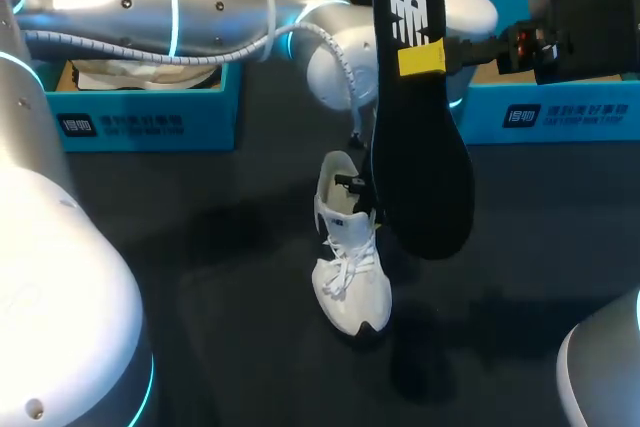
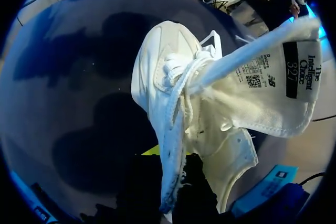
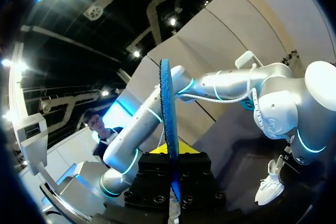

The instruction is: Take the shoe out of the shoebox, open the shoe tongue, remove and reinsert the insole, then place the shoe into the shoebox

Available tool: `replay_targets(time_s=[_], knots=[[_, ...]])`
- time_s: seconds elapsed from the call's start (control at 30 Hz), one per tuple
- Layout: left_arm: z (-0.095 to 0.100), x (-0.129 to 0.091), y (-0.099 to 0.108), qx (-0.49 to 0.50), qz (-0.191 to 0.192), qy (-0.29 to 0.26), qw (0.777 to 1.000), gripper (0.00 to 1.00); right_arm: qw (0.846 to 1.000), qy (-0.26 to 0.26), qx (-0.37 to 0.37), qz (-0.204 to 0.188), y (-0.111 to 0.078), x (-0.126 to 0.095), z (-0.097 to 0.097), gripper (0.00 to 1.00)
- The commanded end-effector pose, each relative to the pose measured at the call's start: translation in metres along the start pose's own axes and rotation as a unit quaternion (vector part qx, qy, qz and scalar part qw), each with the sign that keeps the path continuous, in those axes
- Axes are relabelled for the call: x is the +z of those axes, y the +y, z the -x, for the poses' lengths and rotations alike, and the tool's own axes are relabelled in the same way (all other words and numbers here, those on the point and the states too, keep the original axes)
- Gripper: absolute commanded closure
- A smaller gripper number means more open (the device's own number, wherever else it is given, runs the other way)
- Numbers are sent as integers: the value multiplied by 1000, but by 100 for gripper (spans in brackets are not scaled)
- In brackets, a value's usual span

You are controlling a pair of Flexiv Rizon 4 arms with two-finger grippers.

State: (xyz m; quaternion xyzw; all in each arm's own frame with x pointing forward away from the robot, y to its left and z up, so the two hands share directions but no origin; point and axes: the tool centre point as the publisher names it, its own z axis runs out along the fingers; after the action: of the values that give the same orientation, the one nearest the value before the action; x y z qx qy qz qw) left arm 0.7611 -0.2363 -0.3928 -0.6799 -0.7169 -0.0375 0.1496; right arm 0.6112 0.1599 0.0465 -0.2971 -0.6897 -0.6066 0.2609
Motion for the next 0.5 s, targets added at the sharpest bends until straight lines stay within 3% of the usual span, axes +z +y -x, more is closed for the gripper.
replay_targets(time_s=[0.03,0.07,0.1,0.13,0.17,0.5], knots=[[4,2,-1,-2,1,3,1000,100,1000,0,1,-2,2,3,1,100],[5,3,-2,-2,2,3,1000,89,1000,0,1,-2,2,3,1,100],[6,3,-2,-3,1,4,1000,68,1000,0,1,-2,2,3,1,100],[6,3,-2,-3,1,4,1000,25,1000,0,1,-2,2,3,1,100],[7,2,-2,-4,1,4,1000,0,1000,0,1,-2,2,3,1,100],[2,-41,1,-8,-12,-56,998,0,1000,0,1,-2,2,3,1,100]])
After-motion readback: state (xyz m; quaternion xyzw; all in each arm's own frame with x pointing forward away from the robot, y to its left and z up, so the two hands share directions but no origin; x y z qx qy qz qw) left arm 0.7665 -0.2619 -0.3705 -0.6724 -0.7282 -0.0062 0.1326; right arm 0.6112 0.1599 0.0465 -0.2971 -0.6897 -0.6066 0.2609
